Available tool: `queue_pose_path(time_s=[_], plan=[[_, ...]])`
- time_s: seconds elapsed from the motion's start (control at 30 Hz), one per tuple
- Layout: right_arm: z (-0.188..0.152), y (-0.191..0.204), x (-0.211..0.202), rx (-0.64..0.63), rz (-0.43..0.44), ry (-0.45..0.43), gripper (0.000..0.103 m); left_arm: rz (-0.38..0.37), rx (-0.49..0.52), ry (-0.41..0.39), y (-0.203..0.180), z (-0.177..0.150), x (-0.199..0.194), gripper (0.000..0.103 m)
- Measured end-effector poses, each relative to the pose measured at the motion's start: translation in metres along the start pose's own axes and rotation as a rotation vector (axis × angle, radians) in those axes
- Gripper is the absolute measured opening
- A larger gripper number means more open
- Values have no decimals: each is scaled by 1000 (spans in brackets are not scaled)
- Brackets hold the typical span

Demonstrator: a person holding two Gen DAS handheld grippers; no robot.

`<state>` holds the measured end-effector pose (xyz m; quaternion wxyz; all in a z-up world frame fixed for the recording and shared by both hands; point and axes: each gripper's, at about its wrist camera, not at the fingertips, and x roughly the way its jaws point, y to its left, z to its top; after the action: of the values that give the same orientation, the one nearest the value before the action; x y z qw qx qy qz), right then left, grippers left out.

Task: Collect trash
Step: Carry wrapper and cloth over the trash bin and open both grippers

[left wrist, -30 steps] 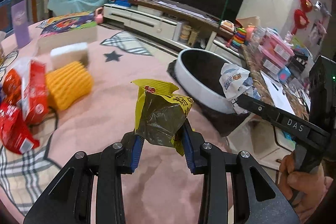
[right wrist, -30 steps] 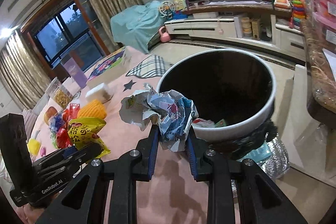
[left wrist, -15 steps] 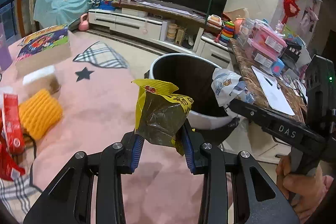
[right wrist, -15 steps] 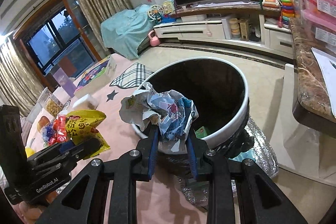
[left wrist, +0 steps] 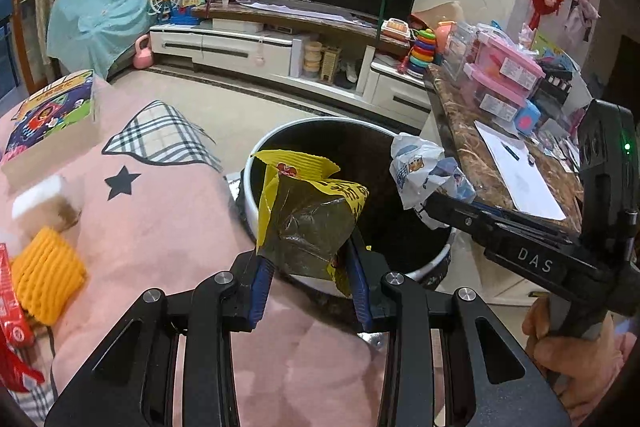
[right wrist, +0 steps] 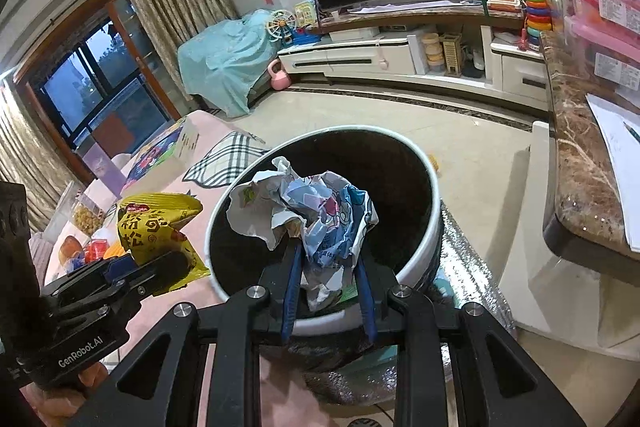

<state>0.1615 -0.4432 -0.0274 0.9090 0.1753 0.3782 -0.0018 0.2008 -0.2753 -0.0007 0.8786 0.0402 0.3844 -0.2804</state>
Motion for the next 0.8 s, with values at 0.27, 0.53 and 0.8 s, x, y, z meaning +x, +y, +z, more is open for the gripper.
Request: queue_pose_path(time_s=[0.27,0.53,0.8], plan=[[10,-9,10,0,-7,18,29,-14,-1,38,-3,6,17,33],[15,-11,20,-7,-16,42,31,-6,-23,59,0,8,25,35],[19,-12,16,2,-24,34,56,8,-38,50,2,6,22,59]])
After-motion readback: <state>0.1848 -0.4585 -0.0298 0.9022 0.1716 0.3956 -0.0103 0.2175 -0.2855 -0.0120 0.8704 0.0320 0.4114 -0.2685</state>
